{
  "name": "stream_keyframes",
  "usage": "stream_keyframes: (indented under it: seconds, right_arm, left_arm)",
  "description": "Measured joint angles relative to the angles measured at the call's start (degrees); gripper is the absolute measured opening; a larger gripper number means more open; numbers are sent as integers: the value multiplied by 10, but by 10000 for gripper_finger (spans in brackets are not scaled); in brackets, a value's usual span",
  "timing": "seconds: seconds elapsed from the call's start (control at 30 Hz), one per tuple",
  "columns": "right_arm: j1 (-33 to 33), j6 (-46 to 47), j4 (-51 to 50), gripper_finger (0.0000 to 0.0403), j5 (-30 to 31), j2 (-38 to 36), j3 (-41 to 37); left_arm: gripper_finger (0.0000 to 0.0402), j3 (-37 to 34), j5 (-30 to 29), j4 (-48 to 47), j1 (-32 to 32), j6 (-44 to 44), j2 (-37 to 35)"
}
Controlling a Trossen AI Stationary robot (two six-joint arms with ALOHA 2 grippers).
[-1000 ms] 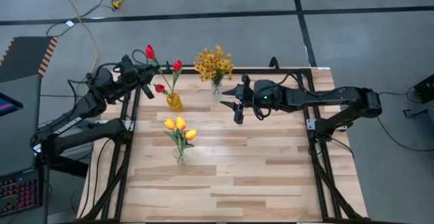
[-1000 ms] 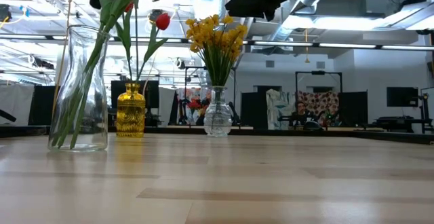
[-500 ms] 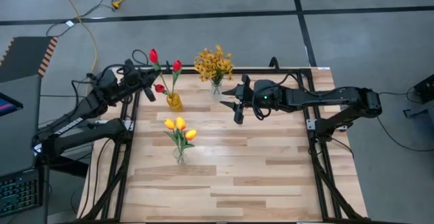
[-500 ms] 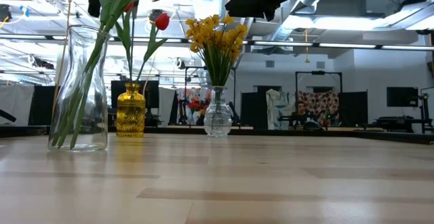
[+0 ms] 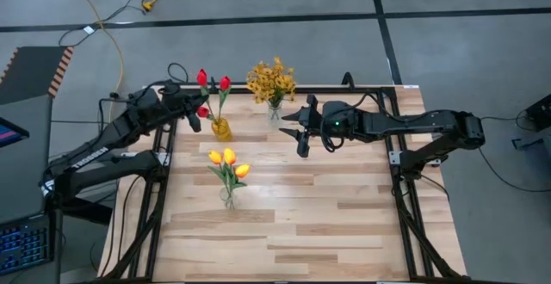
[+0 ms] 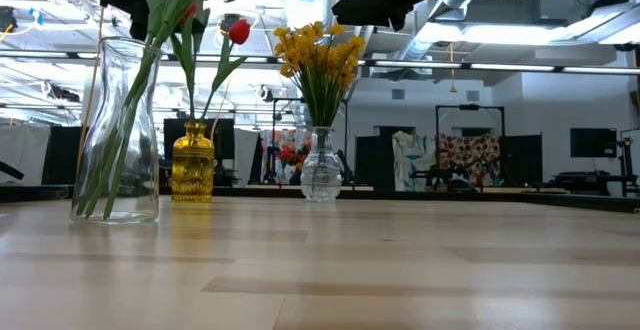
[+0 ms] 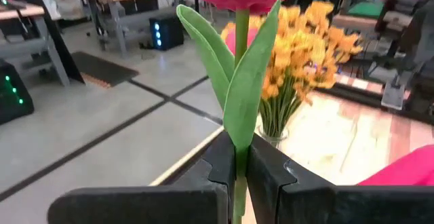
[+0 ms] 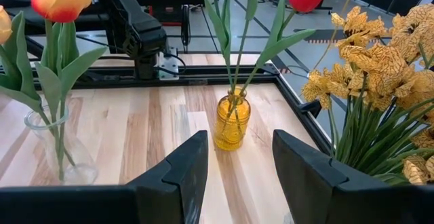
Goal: Sort flowers into vase by color
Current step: Put the red flower into the yellow vase, then return to Home Position
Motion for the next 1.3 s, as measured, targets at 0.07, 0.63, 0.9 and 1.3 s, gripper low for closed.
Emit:
stream_keyframes:
  seconds: [0.07, 0.63, 0.9, 1.3]
  right_arm:
    - [0, 0, 0, 191, 0, 0, 0]
    - [0, 0, 0, 192, 0, 0, 0]
    - [0, 0, 0, 192, 0, -1, 0]
    - [-5, -5, -31, 183, 0, -113, 0]
  left_arm:
    - [13, 0, 0, 0, 0, 0, 9]
    - [98, 14, 0, -21, 0, -2, 24]
    - [149, 51, 0, -78, 0, 0, 24]
    - [154, 195, 0, -245, 0, 49, 3]
